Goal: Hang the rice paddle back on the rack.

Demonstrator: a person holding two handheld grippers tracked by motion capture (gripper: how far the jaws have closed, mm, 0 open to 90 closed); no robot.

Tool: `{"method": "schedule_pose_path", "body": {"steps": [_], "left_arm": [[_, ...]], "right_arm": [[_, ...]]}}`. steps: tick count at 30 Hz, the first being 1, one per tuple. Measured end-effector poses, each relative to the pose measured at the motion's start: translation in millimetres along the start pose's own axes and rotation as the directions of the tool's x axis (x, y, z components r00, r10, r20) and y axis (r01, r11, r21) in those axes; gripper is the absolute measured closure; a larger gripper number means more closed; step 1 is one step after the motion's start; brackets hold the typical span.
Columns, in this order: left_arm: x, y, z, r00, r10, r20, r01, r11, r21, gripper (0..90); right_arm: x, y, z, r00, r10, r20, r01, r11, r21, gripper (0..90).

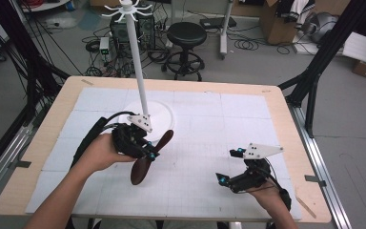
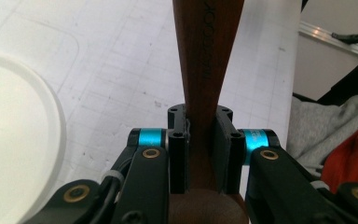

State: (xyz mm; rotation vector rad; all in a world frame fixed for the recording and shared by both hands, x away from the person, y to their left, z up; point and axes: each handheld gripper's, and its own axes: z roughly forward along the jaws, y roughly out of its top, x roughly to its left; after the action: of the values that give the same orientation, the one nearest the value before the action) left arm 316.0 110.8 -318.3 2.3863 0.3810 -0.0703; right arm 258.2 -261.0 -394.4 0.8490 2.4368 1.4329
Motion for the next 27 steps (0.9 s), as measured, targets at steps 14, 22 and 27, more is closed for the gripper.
{"method": "schedule_pose_path", "body": {"steps": [14, 22, 27], "left_arm": [[2.0, 2.6, -28.4, 0.9997, -0.022, 0.005, 0.023, 0.9916, -0.128, 77.7], [3.5, 3.7, -38.8, 0.9995, -0.032, -0.002, 0.032, 0.9856, -0.166, 77.7], [6.0, 2.6, -47.6, 0.9993, -0.038, -0.002, 0.037, 0.9803, -0.194, 77.7]], "right_arm": [[-0.3, -0.2, -0.2, 1.0000, 0.000, -0.001, 0.000, 1.0000, 0.003, 0.5], [-0.2, -0.1, -0.3, 1.0000, 0.000, 0.001, 0.000, 1.0000, 0.003, 0.5], [-0.2, -0.2, -0.5, 1.0000, 0.005, -0.003, -0.005, 1.0000, 0.002, 0.5]]}}
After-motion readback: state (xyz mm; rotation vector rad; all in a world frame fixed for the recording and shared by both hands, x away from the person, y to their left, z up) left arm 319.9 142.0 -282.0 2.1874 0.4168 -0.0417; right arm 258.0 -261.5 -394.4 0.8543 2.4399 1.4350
